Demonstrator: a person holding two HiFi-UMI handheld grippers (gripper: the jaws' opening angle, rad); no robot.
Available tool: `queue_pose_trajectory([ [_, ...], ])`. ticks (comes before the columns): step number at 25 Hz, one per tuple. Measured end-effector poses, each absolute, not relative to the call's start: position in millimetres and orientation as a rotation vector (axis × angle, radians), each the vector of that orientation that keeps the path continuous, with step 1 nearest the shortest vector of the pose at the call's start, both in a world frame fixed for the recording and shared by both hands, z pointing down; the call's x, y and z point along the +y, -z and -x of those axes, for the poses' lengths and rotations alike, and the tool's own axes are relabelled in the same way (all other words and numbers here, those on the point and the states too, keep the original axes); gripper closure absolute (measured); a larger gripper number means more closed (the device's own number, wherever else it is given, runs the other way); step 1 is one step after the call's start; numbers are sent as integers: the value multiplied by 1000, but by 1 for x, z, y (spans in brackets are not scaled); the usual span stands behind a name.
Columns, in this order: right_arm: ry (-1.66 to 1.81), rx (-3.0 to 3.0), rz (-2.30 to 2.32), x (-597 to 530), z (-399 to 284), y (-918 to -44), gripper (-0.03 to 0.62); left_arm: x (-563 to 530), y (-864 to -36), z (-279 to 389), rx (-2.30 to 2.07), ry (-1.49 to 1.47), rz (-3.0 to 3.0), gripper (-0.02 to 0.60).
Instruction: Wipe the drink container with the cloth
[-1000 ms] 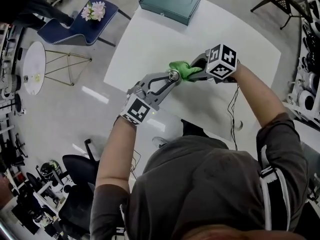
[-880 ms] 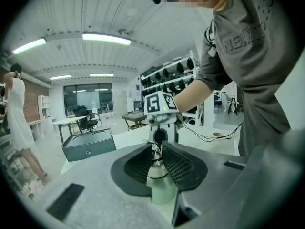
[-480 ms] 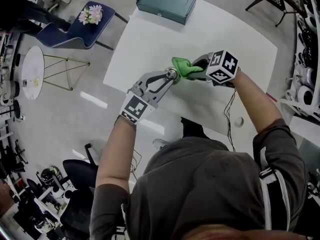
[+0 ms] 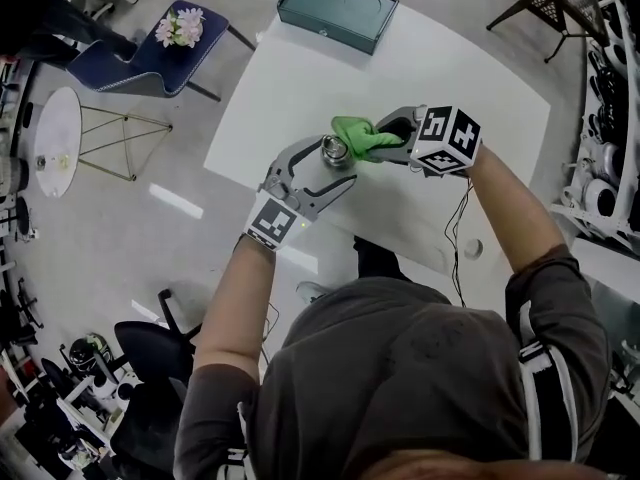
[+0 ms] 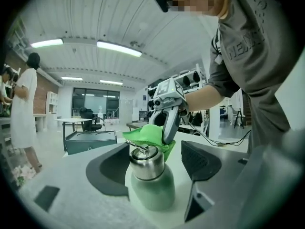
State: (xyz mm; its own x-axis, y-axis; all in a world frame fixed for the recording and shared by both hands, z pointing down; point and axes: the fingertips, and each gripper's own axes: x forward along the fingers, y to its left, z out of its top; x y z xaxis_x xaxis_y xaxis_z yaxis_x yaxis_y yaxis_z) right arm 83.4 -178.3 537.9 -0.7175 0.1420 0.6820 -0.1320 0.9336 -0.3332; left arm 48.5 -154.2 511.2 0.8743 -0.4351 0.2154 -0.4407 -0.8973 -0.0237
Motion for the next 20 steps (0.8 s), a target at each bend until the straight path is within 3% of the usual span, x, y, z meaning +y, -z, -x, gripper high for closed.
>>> queue_pose_trajectory([
  [11, -468, -2292, 6, -183, -83, -543, 510, -144, -512, -35, -702, -263, -2968, 270],
  [20, -471, -2287, 36, -178, -71, -545, 510, -160, -595, -61, -652, -644, -2902, 230],
])
